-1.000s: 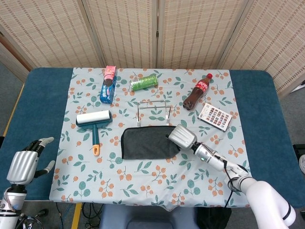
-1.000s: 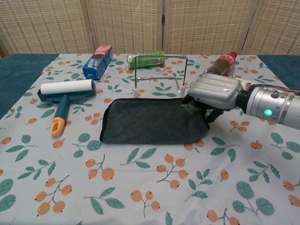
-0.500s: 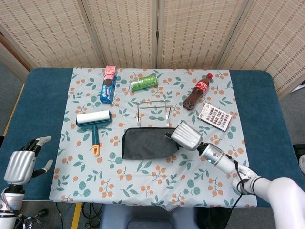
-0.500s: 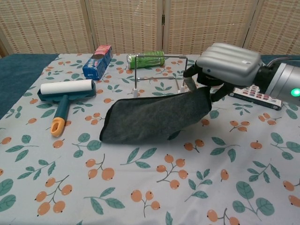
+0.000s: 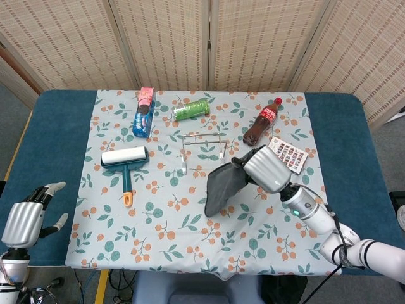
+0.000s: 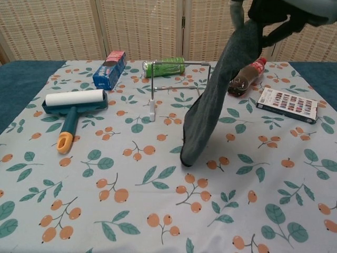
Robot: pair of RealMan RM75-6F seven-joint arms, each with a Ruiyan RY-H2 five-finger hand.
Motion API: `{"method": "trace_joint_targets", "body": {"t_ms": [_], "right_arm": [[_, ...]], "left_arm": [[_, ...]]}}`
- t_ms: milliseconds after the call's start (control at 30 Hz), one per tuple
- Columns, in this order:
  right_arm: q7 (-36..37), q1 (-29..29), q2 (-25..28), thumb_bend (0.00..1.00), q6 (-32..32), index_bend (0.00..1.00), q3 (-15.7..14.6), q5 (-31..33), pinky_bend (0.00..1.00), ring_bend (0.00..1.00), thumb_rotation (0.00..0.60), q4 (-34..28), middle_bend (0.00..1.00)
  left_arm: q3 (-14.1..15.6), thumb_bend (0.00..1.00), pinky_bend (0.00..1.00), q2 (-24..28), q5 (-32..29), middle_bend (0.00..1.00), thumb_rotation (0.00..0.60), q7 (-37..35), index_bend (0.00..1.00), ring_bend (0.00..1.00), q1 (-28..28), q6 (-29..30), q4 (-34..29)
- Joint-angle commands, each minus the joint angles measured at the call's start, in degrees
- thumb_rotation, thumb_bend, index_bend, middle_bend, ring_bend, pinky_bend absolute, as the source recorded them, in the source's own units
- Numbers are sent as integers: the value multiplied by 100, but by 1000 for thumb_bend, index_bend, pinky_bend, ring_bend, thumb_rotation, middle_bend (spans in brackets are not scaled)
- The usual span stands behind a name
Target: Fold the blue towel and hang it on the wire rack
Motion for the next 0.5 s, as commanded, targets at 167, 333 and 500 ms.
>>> {"method": "trace_joint_targets", "body": {"t_ms": [167,333,500], "right_arm": [[-355,20,115,499,-111,830,399,288,1000,895,600,-340,961],[-535,114,54,499,-290,829,593,458,1000,895,600,-440,961],[-837,257,-102,499,-532,830,780,677,1000,894,600,-471,963]], "left_arm": [[11,271,459,45,74,263,600,-51,192,244,58,76,-8],[12,272,458,77,117,263,600,-100,192,243,96,124,-7],[26,271,459,106,143,263,600,-161,192,243,142,157,10]]}}
